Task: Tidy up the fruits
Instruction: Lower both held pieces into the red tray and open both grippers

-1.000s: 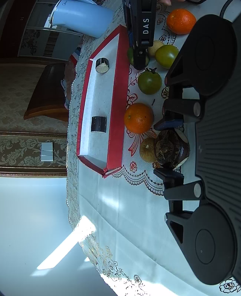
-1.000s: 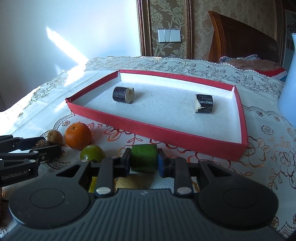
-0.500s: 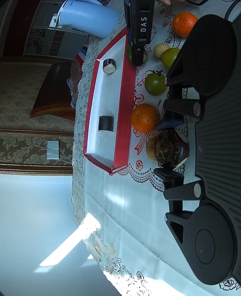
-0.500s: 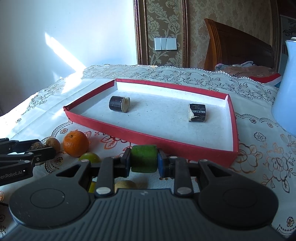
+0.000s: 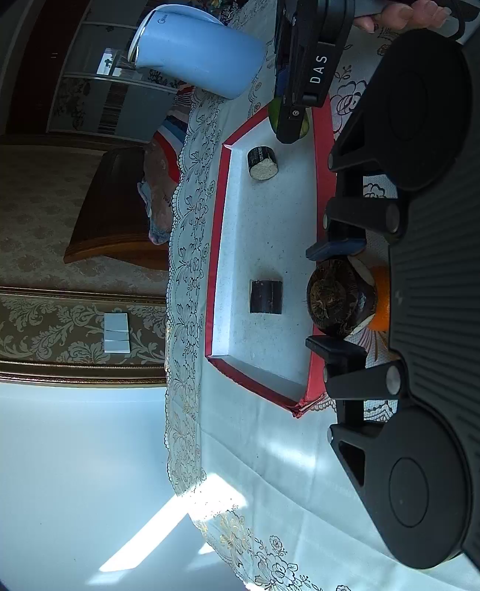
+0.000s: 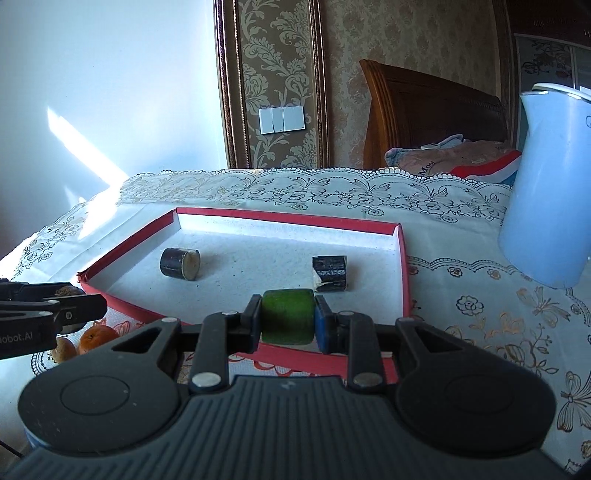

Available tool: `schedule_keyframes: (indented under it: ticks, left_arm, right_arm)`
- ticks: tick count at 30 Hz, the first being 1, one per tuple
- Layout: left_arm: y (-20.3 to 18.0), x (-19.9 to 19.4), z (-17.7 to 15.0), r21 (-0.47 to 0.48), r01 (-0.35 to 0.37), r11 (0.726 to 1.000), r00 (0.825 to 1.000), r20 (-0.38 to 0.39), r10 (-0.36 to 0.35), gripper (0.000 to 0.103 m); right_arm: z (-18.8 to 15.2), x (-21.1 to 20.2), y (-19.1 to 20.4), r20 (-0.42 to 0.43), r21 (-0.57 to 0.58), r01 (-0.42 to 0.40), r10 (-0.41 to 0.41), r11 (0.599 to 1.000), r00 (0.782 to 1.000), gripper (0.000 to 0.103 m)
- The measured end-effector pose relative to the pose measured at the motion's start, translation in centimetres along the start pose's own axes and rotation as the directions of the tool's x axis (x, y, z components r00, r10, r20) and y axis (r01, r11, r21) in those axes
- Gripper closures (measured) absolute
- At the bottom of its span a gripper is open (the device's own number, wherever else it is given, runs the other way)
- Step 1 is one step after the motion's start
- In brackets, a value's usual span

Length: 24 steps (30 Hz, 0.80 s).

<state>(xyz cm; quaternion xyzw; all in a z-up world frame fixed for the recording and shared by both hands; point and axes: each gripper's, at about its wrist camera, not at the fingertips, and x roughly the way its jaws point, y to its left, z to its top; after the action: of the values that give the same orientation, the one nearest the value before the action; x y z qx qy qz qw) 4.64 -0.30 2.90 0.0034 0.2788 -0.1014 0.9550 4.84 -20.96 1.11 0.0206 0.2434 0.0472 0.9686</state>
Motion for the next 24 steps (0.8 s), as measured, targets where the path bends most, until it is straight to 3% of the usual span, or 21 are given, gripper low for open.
schedule_keyframes:
  ticks: [7,15,24]
  left_arm:
    - [-0.8,3.8,1.8,0.012,-0.032,0.999,0.999,-0.026,0.033,0.059]
    - [-0.9,7.3,2.6,0.019,-0.067,0.998,0.994,-0.082,0.068,0.059]
    - [-0.9,10.2,3.5,0.025,-0.124,0.992,0.988,-0.093,0.125,0.059]
  right_arm:
    - [0.9,2.8,-0.7,-0.021,0.014,0.06,-0.06,0.998,0.998,0.076]
    - [0.9,7.1,-2.0,-0.119,0.051,0.092,-0.086,0.994,0.989,0.076]
    - [2.0,9.5,-1.9,-0.107,0.047,0.134,-0.128,0.99,0.986,0.076]
